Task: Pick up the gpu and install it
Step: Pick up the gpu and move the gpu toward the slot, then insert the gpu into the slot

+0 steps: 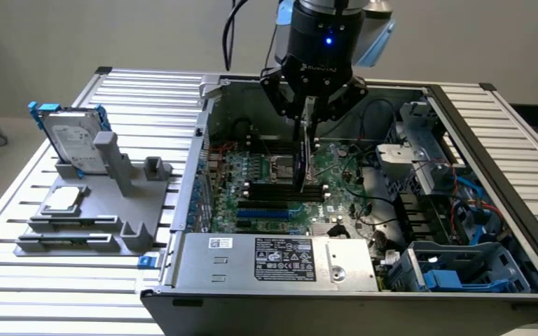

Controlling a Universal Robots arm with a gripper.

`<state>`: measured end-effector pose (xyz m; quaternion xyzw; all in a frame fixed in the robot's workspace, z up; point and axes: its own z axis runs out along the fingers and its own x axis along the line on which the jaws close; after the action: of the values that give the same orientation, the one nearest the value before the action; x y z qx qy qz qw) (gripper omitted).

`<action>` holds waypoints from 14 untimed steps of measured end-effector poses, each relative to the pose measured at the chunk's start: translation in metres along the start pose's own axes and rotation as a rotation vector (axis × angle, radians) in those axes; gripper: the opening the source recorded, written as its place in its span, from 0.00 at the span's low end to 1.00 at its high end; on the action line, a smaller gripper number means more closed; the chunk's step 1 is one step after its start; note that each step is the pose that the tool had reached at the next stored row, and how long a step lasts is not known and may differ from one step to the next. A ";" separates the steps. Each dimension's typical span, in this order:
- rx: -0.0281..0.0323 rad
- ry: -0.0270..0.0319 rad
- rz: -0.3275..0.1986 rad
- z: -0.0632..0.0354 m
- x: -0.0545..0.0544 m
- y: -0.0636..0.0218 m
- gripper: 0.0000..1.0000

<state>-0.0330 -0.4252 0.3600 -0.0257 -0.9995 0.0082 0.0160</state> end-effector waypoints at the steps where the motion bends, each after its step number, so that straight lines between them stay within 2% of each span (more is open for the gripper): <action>1: -0.0001 0.0000 0.000 0.0000 0.000 0.0000 0.27; 14: 0.0000 0.0000 0.000 0.0000 0.000 0.0000 0.27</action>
<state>-0.0330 -0.4251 0.3599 -0.0257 -0.9995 0.0082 0.0160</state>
